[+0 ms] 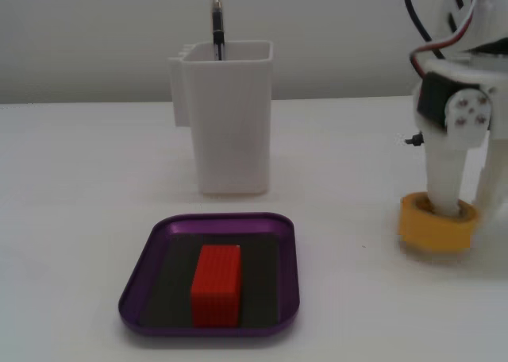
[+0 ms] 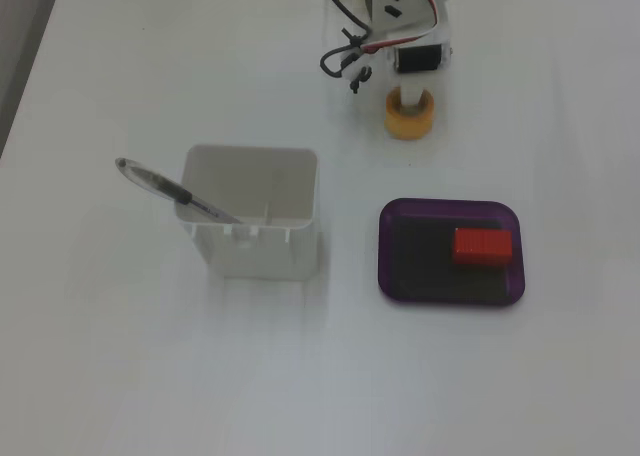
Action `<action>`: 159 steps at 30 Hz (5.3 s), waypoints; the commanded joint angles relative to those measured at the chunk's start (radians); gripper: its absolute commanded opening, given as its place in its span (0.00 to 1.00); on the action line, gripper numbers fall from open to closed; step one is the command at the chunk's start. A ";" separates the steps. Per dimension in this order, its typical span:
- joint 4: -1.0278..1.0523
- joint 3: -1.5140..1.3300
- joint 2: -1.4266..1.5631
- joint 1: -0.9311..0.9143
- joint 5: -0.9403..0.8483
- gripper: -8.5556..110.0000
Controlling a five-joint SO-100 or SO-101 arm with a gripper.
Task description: Grab up the yellow tape and put it in the box.
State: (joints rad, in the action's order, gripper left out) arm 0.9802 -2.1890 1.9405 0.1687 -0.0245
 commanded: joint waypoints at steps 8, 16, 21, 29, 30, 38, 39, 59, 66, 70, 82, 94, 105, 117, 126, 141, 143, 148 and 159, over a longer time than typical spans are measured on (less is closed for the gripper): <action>-0.003 0.321 0.160 0.163 -0.002 0.07; -0.273 0.368 -0.075 0.097 -0.064 0.07; -0.307 0.494 -0.273 0.014 -0.054 0.07; -0.295 0.646 -0.457 -0.040 -0.061 0.07; -0.296 0.650 -0.469 -0.040 -0.061 0.07; -0.305 0.644 -0.532 -0.041 -0.063 0.07; -0.305 0.644 -0.534 -0.041 -0.064 0.07; -0.302 0.638 -0.537 -0.078 -0.126 0.07; -0.295 0.637 -0.548 -0.127 -0.124 0.07; -0.291 0.637 -0.566 -0.123 -0.118 0.07; -0.291 0.637 -0.566 -0.071 -0.117 0.07; -0.291 0.637 -0.569 -0.083 -0.120 0.08; -0.245 0.637 -0.554 -0.075 -0.117 0.22; 0.067 0.614 -0.100 -0.067 -0.126 0.23; 0.190 0.344 0.397 -0.083 -0.117 0.23; -0.012 -0.689 1.376 -0.087 -0.272 0.22; -0.006 -0.796 1.476 -0.087 -0.272 0.22; -0.018 -0.946 1.523 -0.086 -0.175 0.22; -0.005 -0.954 1.503 -0.084 -0.071 0.06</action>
State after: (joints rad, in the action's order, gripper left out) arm 0.9771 -3.1247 3.3625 0.0844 -0.1028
